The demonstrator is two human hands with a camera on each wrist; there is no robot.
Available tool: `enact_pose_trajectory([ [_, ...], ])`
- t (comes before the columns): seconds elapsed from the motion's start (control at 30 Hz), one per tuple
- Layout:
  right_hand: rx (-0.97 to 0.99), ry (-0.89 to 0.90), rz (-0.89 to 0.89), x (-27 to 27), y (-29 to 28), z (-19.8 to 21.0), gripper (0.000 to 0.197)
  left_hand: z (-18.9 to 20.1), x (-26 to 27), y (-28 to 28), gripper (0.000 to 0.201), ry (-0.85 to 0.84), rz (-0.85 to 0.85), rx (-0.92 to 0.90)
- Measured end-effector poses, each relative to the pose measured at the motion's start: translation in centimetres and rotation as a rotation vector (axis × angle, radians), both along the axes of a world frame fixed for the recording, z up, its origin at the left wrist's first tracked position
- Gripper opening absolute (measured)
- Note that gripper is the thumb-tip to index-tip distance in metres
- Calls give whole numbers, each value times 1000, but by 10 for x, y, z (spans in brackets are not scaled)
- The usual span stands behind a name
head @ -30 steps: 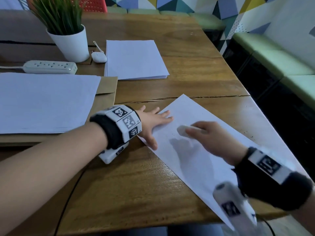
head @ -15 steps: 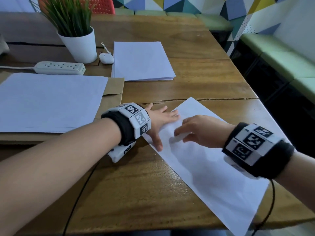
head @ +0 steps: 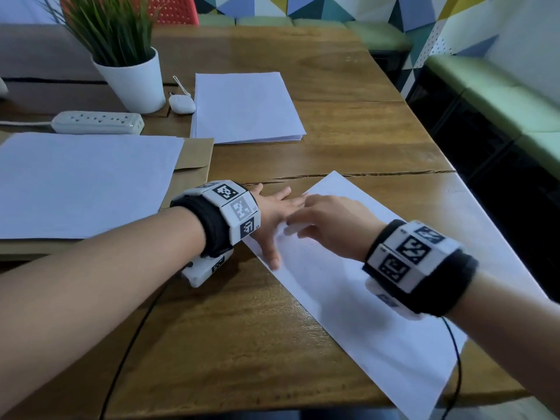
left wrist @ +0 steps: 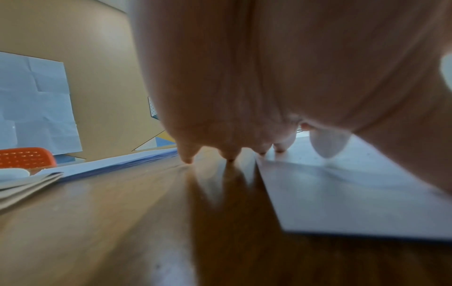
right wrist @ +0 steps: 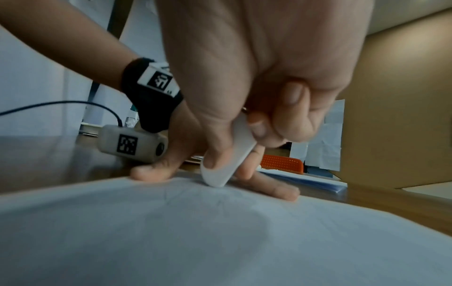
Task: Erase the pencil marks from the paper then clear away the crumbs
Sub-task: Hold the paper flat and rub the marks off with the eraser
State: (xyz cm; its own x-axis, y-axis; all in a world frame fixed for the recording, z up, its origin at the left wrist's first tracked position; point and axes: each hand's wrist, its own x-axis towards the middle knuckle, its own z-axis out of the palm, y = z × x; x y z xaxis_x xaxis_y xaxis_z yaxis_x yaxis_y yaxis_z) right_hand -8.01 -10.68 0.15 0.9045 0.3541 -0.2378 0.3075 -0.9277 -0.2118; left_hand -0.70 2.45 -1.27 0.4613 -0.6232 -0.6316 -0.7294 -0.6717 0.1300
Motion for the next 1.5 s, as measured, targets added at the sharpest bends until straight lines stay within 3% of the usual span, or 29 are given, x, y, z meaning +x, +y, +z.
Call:
enact_pose_trajectory([
  [0.07,-23,-36,16,-3,2,-5,33,1,0,0,119,10,3,-2],
  [0.2,-239,127,93,-11,-11,5,28,3,-1,0,128,-17,-1,48],
  [0.37,-10,2,-7,2,4,2,30,3,-3,-1,117,-1,2,11],
  [0.53,-153,182,55,-11,-12,5,25,2,-1,1,128,-16,1,45],
  [0.6,-49,220,4,-5,-14,11,23,0,-1,1,129,-19,-2,47],
  [0.7,139,94,-91,5,-2,6,22,-1,-1,0,128,-33,1,32],
  [0.77,118,76,-56,1,2,0,23,0,-1,0,130,-16,18,30],
  [0.87,-41,191,93,-15,-6,2,23,1,0,1,129,-15,7,47],
  [0.93,-32,245,65,-12,-11,6,21,1,0,1,129,-15,6,54],
  [1.07,124,57,-187,9,-5,-4,21,0,-1,-3,129,-44,-7,67],
  [1.13,103,22,-165,3,0,-13,22,1,-2,-2,131,-39,2,69],
  [1.23,117,132,-83,-11,1,-14,25,2,-1,0,129,-23,-5,68],
  [1.4,160,-8,-258,10,-8,-11,22,-1,-2,-3,133,-46,-11,71],
  [1.5,143,12,-129,-9,13,-14,24,2,-2,-1,132,-27,2,71],
])
